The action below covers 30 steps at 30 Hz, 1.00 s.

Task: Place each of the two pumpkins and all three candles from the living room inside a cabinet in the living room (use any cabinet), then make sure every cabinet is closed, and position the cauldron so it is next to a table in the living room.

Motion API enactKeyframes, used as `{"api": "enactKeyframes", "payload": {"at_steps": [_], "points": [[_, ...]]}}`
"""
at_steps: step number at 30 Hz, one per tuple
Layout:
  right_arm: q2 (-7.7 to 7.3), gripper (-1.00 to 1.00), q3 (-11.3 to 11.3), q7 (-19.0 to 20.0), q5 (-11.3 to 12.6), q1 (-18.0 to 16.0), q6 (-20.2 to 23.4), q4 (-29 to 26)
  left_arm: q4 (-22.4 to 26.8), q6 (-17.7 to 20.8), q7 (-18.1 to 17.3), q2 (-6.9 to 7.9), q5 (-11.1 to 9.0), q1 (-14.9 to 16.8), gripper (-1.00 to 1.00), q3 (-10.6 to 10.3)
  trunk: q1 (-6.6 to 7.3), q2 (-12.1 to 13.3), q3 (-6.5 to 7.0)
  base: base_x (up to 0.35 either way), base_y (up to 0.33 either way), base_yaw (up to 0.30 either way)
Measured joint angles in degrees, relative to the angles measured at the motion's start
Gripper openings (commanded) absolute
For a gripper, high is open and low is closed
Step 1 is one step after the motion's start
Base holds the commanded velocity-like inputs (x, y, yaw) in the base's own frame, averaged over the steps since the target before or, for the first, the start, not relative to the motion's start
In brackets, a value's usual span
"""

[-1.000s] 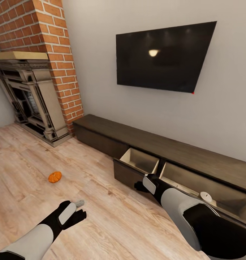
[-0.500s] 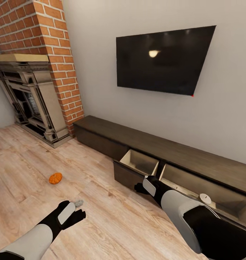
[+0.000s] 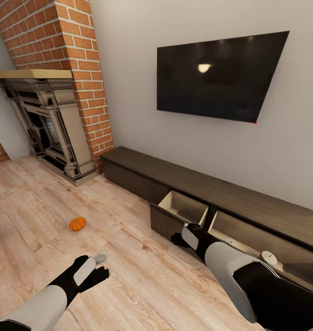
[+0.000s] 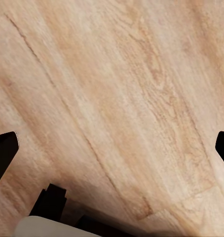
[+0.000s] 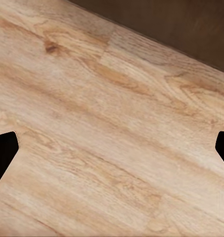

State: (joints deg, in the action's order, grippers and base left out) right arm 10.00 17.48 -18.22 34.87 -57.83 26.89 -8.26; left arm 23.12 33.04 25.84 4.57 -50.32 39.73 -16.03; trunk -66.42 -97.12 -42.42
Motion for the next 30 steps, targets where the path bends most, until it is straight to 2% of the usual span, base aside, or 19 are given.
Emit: {"api": "enactKeyframes", "payload": {"at_steps": [13, 30], "points": [[0.0, 1.0, 0.0, -0.1, 0.0, 0.0, 0.1, 0.0, 0.0, -0.2, 0.0, 0.0, 0.0, 0.0, 1.0, -0.1, 0.0, 0.0, 0.0, -0.032, 0.0, 0.286], [0.0, 1.0, 0.1, -0.3, -0.1, 0.0, 2.4, 0.0, 0.0, -0.3, 0.0, -0.09, 0.0, 0.0, 1.0, -0.1, 0.0, 0.0, 0.0, -0.277, -0.04, 0.288]]}}
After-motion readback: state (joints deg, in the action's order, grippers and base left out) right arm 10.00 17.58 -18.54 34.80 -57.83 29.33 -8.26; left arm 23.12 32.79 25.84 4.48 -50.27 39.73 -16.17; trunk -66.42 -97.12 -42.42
